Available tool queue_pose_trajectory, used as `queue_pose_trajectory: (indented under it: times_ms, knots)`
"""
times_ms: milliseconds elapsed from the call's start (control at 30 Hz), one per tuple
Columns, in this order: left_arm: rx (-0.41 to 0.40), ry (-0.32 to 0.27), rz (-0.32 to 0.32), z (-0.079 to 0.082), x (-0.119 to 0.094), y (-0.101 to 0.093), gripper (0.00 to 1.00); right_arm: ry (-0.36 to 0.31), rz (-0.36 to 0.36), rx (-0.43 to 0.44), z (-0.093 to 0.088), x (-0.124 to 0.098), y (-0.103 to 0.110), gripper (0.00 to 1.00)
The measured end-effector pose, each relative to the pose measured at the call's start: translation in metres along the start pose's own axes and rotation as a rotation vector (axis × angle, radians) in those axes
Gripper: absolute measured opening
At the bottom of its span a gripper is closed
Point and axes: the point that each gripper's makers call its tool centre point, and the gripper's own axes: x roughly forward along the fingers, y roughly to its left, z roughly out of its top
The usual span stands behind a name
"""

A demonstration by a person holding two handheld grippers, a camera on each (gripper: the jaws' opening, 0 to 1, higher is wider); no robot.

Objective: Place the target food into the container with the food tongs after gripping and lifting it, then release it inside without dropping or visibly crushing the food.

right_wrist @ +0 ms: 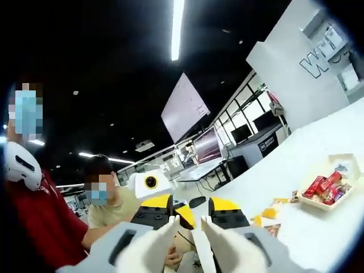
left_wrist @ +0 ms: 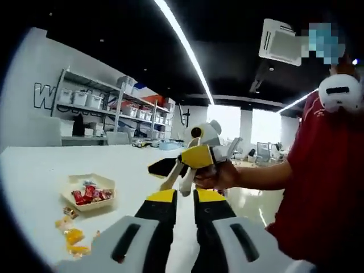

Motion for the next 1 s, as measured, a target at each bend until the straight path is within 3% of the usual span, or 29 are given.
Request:
queue_pose_trajectory:
  times_ms: [67,133,167,200,267,367,433,500,633,667,767,900,1000]
  knots:
    - [-0.022,-0.048,0.051,0.003,-0.003,0.006,0.28,-0.004,-0.045,-0.019,0.0,-0.002,-0.01,0.19]
    - [-0.01,-0.075,0.082,0.001,-0.007,0.006,0.32,0.004,-0.066,-0.002,-0.004,-0.004,-0.016,0.19]
    - [0.006,-0.098,0.105,0.002,-0.009,0.009,0.28,-0.002,-0.073,-0.003,-0.004,-0.005,-0.018,0.2]
    - [0.008,-0.127,0.169,0.002,-0.012,0.017,0.2,-0.005,-0.077,-0.003,-0.004,-0.006,-0.02,0.2]
    - [0.055,-0.138,0.213,-0.002,-0.018,0.021,0.0,-0.014,-0.085,0.011,-0.005,-0.006,-0.023,0.2]
    - [0.039,-0.177,0.234,-0.006,-0.023,0.019,0.03,-0.018,-0.085,0.019,-0.006,-0.005,-0.024,0.2]
    - [0.036,-0.166,0.268,-0.012,-0.024,0.023,0.03,0.001,-0.094,0.021,-0.011,-0.002,-0.028,0.2]
    - [0.023,-0.144,0.314,-0.02,-0.026,0.029,0.13,0.026,-0.17,-0.014,-0.016,-0.003,-0.044,0.21]
    - [-0.021,-0.123,0.386,-0.029,-0.03,0.04,0.39,0.059,-0.237,-0.017,-0.026,-0.002,-0.064,0.21]
    - [-0.027,-0.114,0.401,-0.032,-0.031,0.042,0.44,0.068,-0.293,-0.028,-0.028,-0.005,-0.076,0.21]
    - [-0.016,-0.094,0.42,-0.038,-0.031,0.044,0.45,0.084,-0.392,-0.093,-0.031,-0.009,-0.099,0.21]
    - [-0.015,-0.089,0.435,-0.041,-0.032,0.048,0.42,0.11,-0.411,-0.096,-0.037,-0.004,-0.107,0.22]
    - [-0.074,-0.066,0.473,-0.051,-0.03,0.057,0.51,0.169,-0.444,-0.157,-0.048,0.005,-0.114,0.22]
